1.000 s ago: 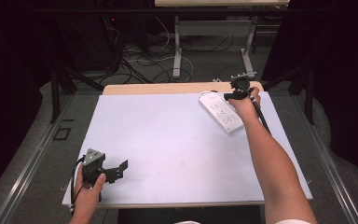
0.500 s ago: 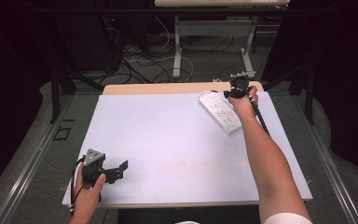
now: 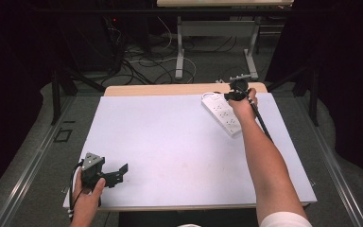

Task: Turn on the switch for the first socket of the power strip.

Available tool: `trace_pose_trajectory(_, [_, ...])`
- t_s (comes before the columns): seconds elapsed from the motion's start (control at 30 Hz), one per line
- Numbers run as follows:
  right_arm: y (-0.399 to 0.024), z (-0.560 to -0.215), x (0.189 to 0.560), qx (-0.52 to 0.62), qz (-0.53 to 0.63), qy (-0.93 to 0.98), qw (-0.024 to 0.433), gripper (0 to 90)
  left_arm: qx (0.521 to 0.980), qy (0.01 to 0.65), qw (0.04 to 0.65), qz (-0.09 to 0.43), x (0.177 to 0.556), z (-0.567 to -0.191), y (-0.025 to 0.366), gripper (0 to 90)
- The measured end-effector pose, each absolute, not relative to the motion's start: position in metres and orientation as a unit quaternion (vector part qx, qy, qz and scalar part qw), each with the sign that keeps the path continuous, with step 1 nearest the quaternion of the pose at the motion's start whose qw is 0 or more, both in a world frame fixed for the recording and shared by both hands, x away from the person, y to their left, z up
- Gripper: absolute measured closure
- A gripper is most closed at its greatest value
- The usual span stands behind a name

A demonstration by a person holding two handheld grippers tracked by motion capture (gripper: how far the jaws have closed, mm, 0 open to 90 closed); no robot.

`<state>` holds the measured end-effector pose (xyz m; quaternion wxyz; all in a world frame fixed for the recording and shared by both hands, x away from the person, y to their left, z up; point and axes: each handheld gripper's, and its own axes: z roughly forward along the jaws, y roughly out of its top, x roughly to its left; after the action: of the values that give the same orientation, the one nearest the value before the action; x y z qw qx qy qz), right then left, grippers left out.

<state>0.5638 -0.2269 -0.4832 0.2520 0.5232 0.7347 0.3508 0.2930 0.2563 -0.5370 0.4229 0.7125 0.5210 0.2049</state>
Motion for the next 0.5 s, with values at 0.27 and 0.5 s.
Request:
trace_pose_trajectory(0.27, [-0.225, -0.49, 0.57, 0.514, 0.353, 0.739, 0.256, 79.4, 0.711, 0.523, 0.422, 0.206, 0.292, -0.537, 0.258, 2.4])
trace_pose_trajectory(0.5, [-0.226, -0.498, 0.576, 0.516, 0.353, 0.74, 0.248, 82.9, 0.711, 0.525, 0.421, 0.205, 0.291, -0.537, 0.259, 2.4])
